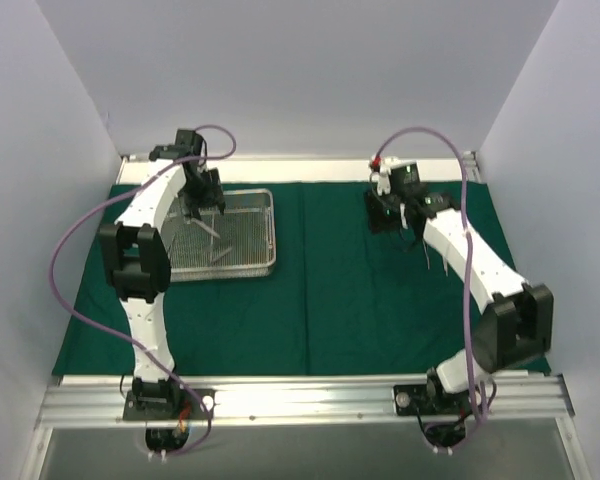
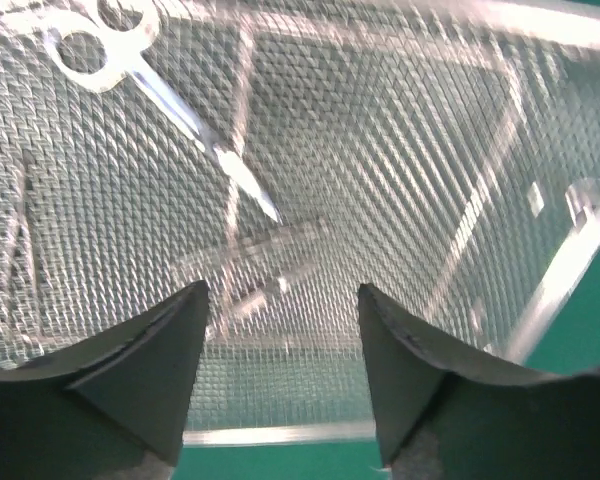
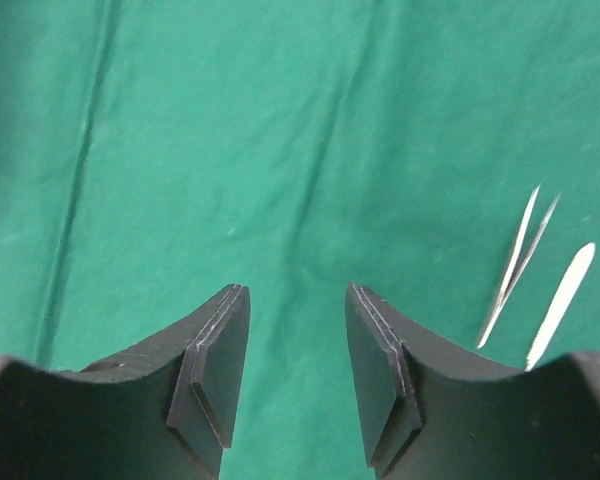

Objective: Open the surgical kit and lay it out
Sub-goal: Pick up the medical item from the container, then place the medical item in the surgical kit.

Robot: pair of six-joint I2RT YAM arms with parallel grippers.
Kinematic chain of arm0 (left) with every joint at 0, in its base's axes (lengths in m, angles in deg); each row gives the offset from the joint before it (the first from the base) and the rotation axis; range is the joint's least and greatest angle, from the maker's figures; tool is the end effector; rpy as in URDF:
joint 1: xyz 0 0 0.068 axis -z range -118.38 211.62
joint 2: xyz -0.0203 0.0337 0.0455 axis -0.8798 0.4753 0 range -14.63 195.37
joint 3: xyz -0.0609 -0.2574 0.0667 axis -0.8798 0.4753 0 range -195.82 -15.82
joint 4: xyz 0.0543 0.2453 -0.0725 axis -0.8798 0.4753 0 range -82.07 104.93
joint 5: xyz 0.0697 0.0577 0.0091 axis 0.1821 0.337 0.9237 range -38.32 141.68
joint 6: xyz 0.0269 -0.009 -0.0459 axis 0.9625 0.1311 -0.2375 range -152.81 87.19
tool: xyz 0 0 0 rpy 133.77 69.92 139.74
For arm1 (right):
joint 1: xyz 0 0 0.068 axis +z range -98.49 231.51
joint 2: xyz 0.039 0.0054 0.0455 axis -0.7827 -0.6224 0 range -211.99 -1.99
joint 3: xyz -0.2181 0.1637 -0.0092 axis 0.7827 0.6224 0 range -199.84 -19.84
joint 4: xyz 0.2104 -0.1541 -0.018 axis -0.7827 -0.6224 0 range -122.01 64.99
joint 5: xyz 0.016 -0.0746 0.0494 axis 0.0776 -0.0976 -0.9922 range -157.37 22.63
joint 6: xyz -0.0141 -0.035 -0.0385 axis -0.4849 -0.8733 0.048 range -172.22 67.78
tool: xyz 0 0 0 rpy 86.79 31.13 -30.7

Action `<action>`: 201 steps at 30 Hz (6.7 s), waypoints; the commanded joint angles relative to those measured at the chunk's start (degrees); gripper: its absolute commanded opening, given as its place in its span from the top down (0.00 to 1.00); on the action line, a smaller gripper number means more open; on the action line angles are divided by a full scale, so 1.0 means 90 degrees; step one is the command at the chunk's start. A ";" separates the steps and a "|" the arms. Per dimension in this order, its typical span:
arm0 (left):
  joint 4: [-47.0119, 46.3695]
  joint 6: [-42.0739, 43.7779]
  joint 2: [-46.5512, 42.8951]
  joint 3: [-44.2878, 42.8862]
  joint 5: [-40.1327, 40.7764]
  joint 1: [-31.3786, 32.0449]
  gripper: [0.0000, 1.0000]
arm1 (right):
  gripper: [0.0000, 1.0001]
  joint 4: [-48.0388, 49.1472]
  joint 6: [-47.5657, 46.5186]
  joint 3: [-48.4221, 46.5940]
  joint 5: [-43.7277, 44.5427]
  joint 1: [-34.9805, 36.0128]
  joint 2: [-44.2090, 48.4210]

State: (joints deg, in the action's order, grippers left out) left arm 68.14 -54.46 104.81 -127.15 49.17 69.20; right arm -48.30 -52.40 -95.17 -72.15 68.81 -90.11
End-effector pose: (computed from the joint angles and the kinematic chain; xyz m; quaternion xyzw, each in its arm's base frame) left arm 0.4373 -0.0597 0.2663 -0.1162 0.9750 -0.0682 0.1765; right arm 0.3352 0.1074 0.3172 -0.1540 0.8773 0.1041 0.4424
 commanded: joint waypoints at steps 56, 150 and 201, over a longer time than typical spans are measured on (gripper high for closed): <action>-0.1465 0.5628 -0.0215 0.1754 -0.0865 0.0076 0.37 | 0.55 0.0498 -0.0614 0.1593 -0.0485 0.0705 0.2711; -1.5029 -1.2497 -0.5584 0.8570 -0.5377 0.3572 0.98 | 0.59 -0.0743 -0.7987 0.0216 -0.1315 0.4591 0.3892; -1.4209 -1.2995 -0.5897 0.8639 -0.5406 0.3690 0.98 | 1.00 -0.0010 -0.8466 0.0411 0.0033 0.6008 0.3375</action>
State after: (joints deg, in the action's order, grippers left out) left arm -58.24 -148.51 53.59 -47.90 0.72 101.96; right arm -51.29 -130.02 -90.99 -72.24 122.49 -60.03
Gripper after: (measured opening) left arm 0.043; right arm 0.032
